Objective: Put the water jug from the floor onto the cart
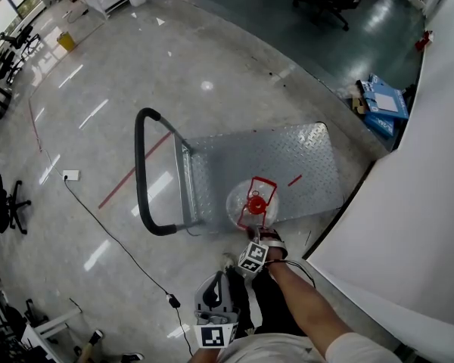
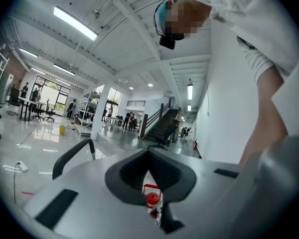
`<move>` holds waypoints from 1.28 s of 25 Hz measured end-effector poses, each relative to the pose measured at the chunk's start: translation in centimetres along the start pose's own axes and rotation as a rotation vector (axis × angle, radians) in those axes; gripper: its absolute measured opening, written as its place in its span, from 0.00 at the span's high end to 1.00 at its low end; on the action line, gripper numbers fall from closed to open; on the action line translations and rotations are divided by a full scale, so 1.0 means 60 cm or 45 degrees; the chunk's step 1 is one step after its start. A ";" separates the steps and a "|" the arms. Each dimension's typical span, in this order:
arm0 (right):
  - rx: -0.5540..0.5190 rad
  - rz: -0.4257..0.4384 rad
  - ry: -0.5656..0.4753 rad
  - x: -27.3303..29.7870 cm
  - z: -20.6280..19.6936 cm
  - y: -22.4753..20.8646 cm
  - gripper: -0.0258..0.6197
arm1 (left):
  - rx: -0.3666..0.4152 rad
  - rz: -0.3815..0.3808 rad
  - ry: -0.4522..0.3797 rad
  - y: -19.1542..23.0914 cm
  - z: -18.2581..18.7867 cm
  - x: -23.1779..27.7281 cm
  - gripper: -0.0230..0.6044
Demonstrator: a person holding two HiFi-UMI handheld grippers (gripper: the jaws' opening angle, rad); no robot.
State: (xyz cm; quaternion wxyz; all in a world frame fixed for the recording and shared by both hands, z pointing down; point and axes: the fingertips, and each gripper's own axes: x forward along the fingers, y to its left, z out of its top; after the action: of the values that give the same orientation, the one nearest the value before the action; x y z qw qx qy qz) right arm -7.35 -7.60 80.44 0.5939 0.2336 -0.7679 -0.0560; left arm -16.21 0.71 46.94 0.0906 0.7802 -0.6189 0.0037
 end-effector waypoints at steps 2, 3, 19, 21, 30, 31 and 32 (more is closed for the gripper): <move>0.010 -0.003 -0.009 -0.005 0.000 0.001 0.88 | 0.006 -0.003 -0.001 0.000 0.000 -0.002 0.96; 0.015 -0.005 -0.014 -0.008 0.001 0.000 0.88 | 0.007 -0.006 -0.005 0.000 0.000 -0.002 0.96; 0.188 -0.234 -0.249 -0.163 0.042 -0.123 0.89 | 0.013 -0.078 -0.075 -0.017 0.049 0.026 0.96; 0.307 -0.306 -0.335 -0.221 0.047 -0.172 0.89 | 0.022 -0.096 -0.103 -0.023 0.066 0.034 0.96; 1.003 -0.513 -0.947 -0.536 0.017 -0.333 0.94 | 0.025 -0.187 -0.215 -0.059 0.160 0.083 0.96; 1.013 -0.543 -1.018 -0.568 0.011 -0.337 0.94 | 0.023 -0.192 -0.228 -0.063 0.166 0.085 0.96; 1.014 -0.573 -1.084 -0.597 0.007 -0.338 0.94 | 0.022 -0.198 -0.239 -0.067 0.170 0.087 0.96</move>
State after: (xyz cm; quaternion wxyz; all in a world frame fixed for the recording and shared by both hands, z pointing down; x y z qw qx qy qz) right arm 4.83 -10.40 41.19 0.0768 0.5503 -0.8311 0.0224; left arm -12.21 -4.97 36.95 0.0253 0.8234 -0.5624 -0.0712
